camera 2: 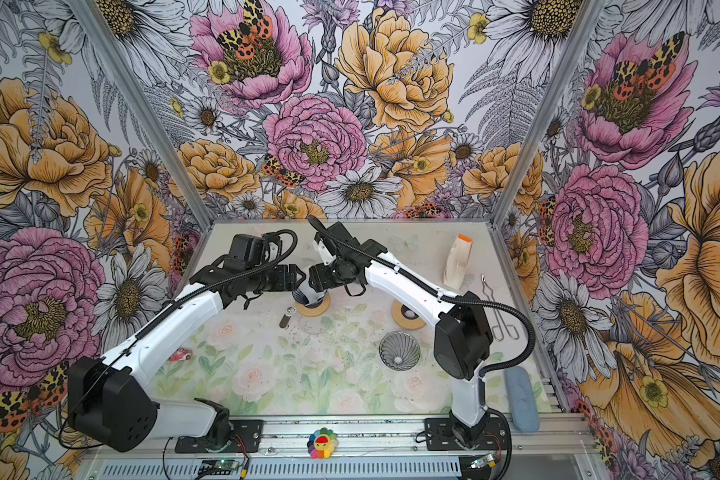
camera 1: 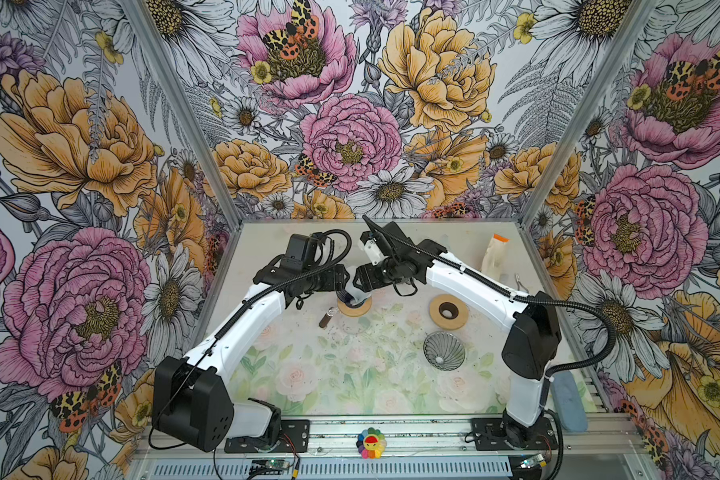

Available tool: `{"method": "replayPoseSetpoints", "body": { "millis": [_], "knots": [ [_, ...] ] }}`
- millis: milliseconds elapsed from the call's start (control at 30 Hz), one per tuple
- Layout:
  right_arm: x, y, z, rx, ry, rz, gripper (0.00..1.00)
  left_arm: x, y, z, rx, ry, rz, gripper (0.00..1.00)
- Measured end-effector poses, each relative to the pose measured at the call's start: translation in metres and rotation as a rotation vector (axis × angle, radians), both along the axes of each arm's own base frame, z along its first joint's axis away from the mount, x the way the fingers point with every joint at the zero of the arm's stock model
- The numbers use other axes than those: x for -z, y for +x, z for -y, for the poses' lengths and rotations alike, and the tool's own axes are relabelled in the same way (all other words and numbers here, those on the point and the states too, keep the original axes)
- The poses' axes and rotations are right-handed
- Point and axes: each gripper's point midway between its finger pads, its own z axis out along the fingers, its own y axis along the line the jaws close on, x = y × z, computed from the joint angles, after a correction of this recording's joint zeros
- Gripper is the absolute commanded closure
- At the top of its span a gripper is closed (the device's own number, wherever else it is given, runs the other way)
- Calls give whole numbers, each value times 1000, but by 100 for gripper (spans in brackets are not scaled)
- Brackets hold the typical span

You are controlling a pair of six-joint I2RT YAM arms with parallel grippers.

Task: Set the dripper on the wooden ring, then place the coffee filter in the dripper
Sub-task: 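Hold the filter in the dripper with the right gripper while the left steadies the dripper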

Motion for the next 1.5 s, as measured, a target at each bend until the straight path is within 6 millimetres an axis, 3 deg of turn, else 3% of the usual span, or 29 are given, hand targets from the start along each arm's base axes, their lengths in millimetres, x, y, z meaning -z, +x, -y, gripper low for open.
{"method": "replayPoseSetpoints", "body": {
  "millis": [433, 733, 1067, 1500],
  "knots": [
    [6, 5, 11, 40, -59, 19, 33, 12, -6, -4, 0, 15, -29, 23],
    [8, 6, 14, 43, -78, 23, 33, 4, -13, -6, 23, 15, -16, 22],
    [32, 6, 15, 35, -125, -14, 33, 22, -16, -3, 40, 16, -88, 22],
    [41, 8, 14, 32, -142, -23, 33, 27, -10, -1, 40, 24, -113, 22]
  ]
}}
